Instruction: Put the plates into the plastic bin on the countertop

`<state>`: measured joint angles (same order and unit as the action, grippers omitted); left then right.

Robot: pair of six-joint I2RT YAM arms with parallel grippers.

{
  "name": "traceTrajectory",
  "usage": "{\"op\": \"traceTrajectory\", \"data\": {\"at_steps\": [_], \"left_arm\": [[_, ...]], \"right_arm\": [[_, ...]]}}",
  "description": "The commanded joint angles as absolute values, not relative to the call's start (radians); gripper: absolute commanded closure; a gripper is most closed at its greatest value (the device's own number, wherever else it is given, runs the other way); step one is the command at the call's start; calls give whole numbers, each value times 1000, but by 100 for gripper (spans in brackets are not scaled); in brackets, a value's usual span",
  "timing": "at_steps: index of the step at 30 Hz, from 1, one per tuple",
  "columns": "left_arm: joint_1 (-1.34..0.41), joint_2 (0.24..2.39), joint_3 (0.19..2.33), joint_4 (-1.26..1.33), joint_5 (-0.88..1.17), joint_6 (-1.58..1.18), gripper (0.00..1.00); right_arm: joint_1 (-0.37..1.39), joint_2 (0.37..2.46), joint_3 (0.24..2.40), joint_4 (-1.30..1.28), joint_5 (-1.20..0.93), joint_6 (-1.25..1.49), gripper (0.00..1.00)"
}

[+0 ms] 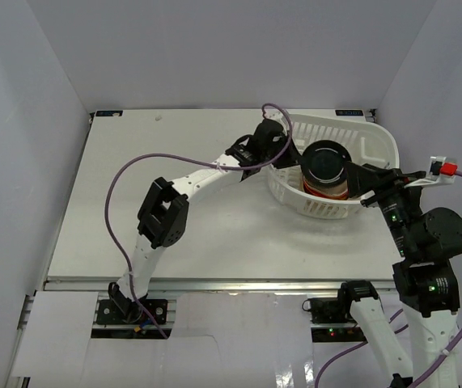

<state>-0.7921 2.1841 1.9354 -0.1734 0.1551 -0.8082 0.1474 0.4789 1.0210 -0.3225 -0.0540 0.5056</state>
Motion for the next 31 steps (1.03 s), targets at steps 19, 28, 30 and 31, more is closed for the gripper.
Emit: {"op": "traceTrajectory", "data": {"at_steps": [19,28,30,31], "left_arm": [[-813,1379,1628,-360,-90,-388,2],[-813,625,1105,-466,-308,-468,2],[-813,533,1040,-535,-353,-492,2],[-813,520,1037,-548,-365,-502,2]], "right_arm": [[152,508,1167,-373,-146,433,10],[152,397,958,-330,-253,431,10],[152,393,930,-301,-274,451,10],[152,396,930,-290,-284,457,10]]}}
